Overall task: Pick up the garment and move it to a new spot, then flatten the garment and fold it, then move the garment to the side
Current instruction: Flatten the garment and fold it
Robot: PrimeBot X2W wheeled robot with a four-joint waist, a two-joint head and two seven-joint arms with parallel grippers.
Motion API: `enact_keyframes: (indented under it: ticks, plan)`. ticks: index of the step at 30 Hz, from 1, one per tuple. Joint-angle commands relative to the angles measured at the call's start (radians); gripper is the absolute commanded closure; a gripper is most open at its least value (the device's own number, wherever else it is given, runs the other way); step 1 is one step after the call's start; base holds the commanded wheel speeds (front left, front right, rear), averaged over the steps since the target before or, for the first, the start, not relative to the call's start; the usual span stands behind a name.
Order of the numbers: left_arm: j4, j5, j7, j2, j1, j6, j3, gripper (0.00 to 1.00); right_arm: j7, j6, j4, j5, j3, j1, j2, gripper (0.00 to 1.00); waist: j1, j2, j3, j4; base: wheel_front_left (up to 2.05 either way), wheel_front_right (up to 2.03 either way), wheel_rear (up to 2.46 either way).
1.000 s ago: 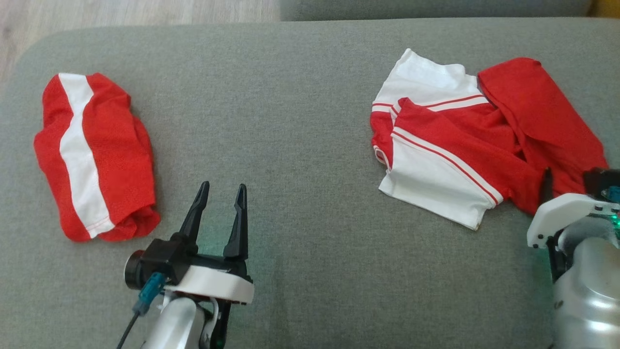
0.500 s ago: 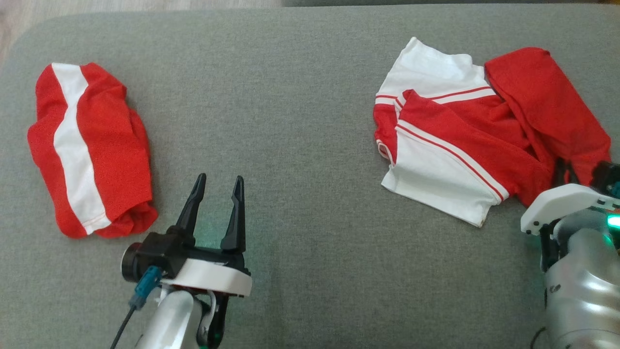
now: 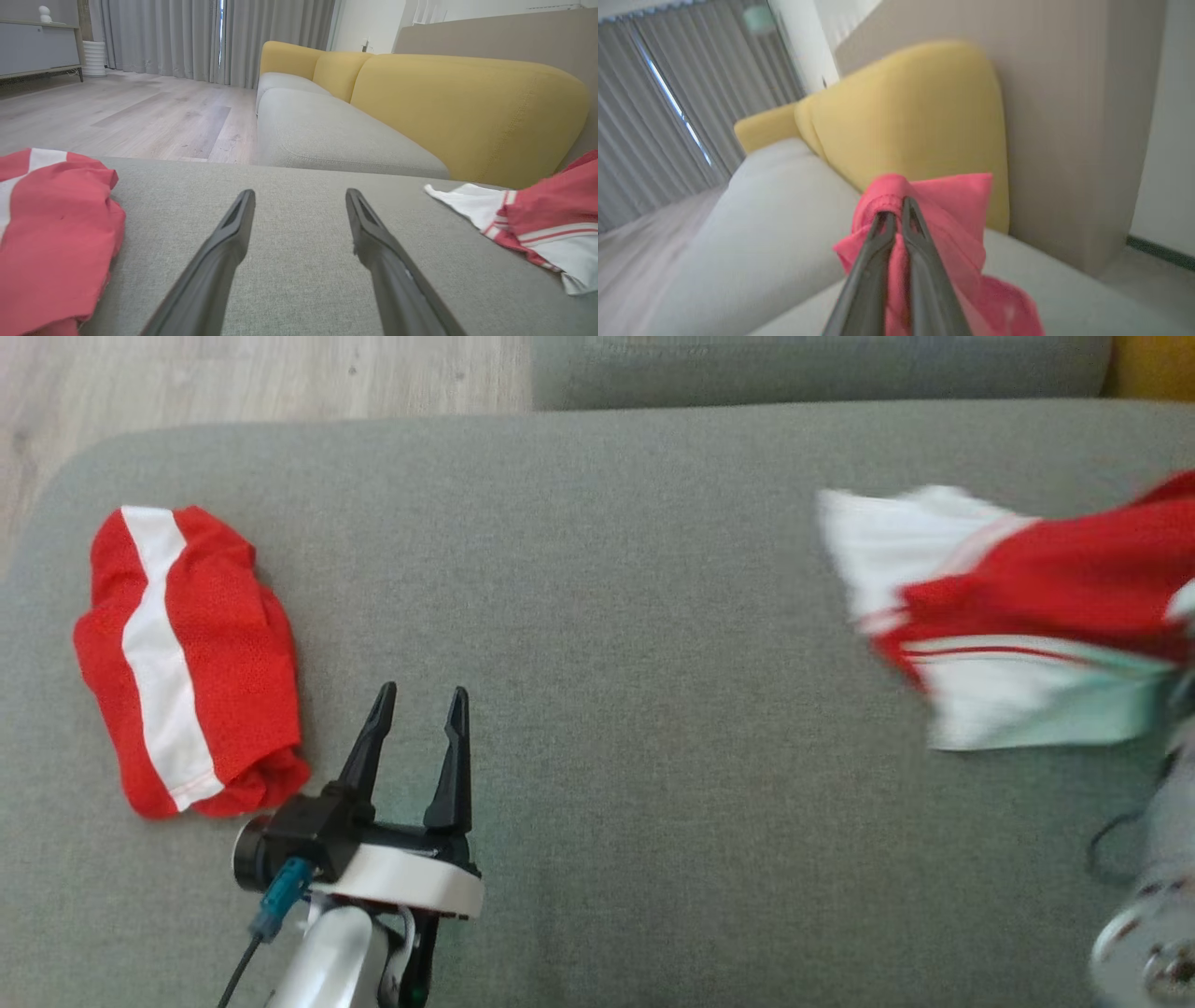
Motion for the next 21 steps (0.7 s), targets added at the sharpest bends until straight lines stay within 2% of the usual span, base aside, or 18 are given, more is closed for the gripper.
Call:
enact_keyframes:
  ticks: [1, 4, 7, 11, 14, 15, 16, 18, 19, 21]
  plan:
    - [-0.026, -0.009, -0.01, 0.002, 0.002, 0.007, 0.033, 0.0, 0.013, 0.007, -0.08, -0.01, 0.03, -0.091, -0.033, 1.0, 0.0, 0.0, -0.025, 0.004, 0.0, 0.0, 0.0]
    - [-0.03, -0.021, -0.01, 0.002, 0.018, 0.01, 0.031, 0.0, 0.04, 0.007, -0.155, -0.032, 0.099, -0.148, -0.035, 1.0, 0.0, 0.0, -0.051, 0.014, 0.0, 0.0, 0.0]
    - [-0.035, -0.03, -0.01, 0.002, 0.034, 0.015, 0.024, 0.0, 0.06, 0.007, -0.227, -0.057, 0.215, -0.17, -0.016, 1.0, 0.0, 0.0, -0.071, 0.026, 0.0, 0.0, 0.0]
    - [-0.038, -0.036, -0.01, 0.002, 0.048, 0.02, 0.018, 0.0, 0.112, 0.007, -0.279, -0.069, 0.4, -0.111, 0.016, 1.0, 0.0, 0.0, -0.087, 0.048, 0.0, 0.0, 0.0]
    - [-0.039, -0.037, -0.01, 0.002, 0.048, 0.02, 0.012, 0.0, 0.148, 0.007, -0.257, -0.029, 0.563, -0.009, 0.022, 1.0, 0.0, 0.0, -0.084, 0.073, 0.0, 0.0, 0.0]
    - [-0.039, -0.037, -0.01, 0.002, 0.048, 0.02, 0.012, 0.0, 0.148, 0.007, -0.257, -0.029, 0.563, -0.009, 0.022, 1.0, 0.0, 0.0, -0.084, 0.073, 0.0, 0.0, 0.0]
    - [-0.041, -0.038, -0.01, 0.002, 0.042, 0.019, 0.005, 0.0, 0.151, 0.007, -0.217, 0.037, 0.681, 0.065, 0.022, 1.0, 0.0, 0.0, -0.075, 0.093, 0.0, 0.0, 0.0]
    - [-0.039, -0.038, -0.01, 0.002, 0.035, 0.017, 0.0, 0.0, 0.144, 0.007, -0.174, 0.094, 0.796, 0.14, 0.022, 1.0, 0.0, 0.0, -0.067, 0.113, 0.0, 0.0, 0.0]
    - [-0.039, -0.038, -0.01, 0.002, 0.035, 0.017, 0.0, 0.0, 0.144, 0.007, -0.174, 0.094, 0.796, 0.14, 0.022, 1.0, 0.0, 0.0, -0.067, 0.113, 0.0, 0.0, 0.0]
    - [-0.036, -0.039, -0.01, 0.002, 0.028, 0.017, -0.004, 0.0, 0.131, 0.007, -0.141, 0.164, 0.922, 0.201, 0.022, 0.0, 0.0, 0.0, -0.058, 0.131, 0.0, 0.0, 0.0]
